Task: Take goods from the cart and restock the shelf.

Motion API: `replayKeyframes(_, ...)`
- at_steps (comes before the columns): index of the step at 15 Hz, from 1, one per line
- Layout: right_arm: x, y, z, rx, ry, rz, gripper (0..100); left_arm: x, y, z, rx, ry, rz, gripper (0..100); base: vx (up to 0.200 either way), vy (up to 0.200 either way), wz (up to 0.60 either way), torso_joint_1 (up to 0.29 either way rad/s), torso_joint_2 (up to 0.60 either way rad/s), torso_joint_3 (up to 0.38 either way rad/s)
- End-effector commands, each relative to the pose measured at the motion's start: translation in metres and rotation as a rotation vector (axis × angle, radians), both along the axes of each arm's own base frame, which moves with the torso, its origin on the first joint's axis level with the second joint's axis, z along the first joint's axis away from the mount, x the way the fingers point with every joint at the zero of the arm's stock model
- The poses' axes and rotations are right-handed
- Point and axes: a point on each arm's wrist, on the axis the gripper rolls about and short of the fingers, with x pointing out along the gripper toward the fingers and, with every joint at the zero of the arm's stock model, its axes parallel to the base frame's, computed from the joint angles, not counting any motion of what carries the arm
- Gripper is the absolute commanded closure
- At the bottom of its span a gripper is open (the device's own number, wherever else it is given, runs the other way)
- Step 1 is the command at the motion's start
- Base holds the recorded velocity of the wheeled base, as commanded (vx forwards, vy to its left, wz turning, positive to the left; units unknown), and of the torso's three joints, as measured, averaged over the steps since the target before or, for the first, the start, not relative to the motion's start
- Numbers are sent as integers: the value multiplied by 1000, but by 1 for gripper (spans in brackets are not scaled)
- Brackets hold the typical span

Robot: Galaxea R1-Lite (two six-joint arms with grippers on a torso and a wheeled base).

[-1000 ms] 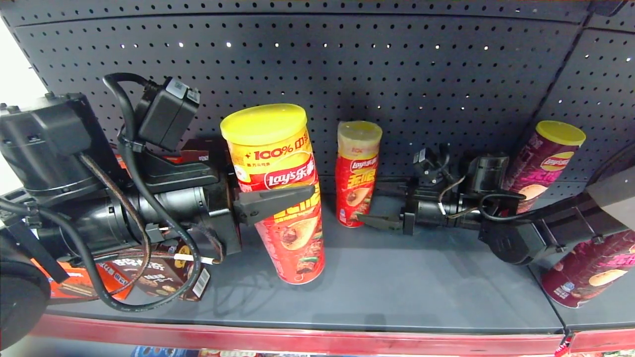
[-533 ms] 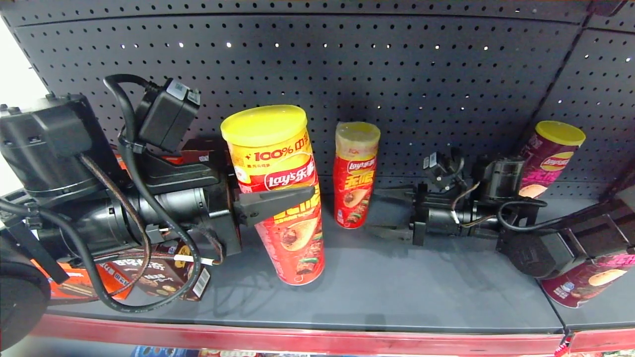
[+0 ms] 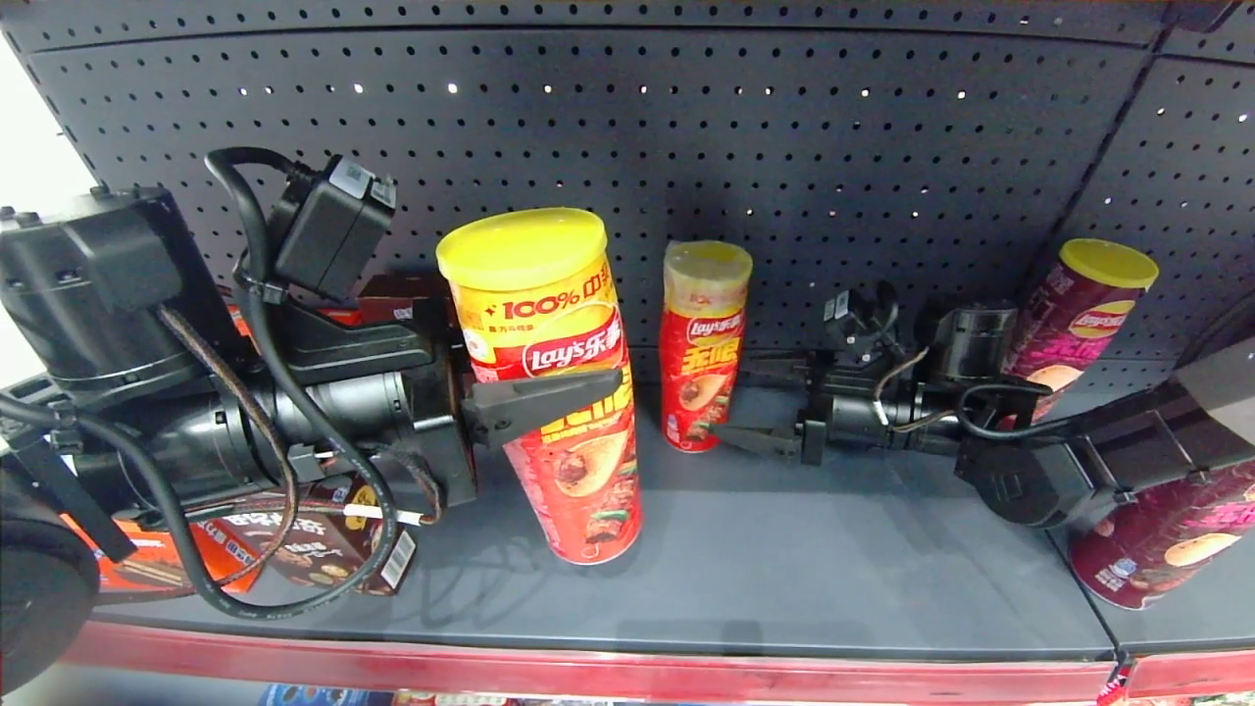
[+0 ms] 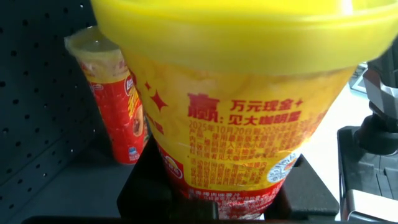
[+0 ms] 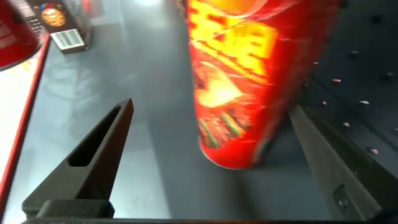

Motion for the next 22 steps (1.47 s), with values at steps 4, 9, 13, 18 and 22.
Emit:
replayKeyframes(4, -16, 17, -1, -5, 10, 58, 0, 1, 0, 0, -1, -2, 1, 100, 0, 0, 0, 0, 0, 0)
replayKeyframes(9, -30, 13, 5, -7, 11, 52, 0, -1, 0, -2, 2, 4, 1, 100, 0, 0, 0, 0, 0, 0)
replayKeyframes(13, 0, 4, 8, 9, -28, -14, 0, -1, 0, -2, 3, 5, 1, 100, 0, 0, 0, 0, 0, 0)
replayKeyframes(18, 19, 42, 0, 26, -48, 53, 0, 0, 0, -3, 3, 7, 2, 100, 0, 0, 0, 0, 0, 0)
replayKeyframes(22, 29, 59, -12, 26, -47, 78, 0, 0, 0, -4, 5, 9, 2, 100, 0, 0, 0, 0, 0, 0)
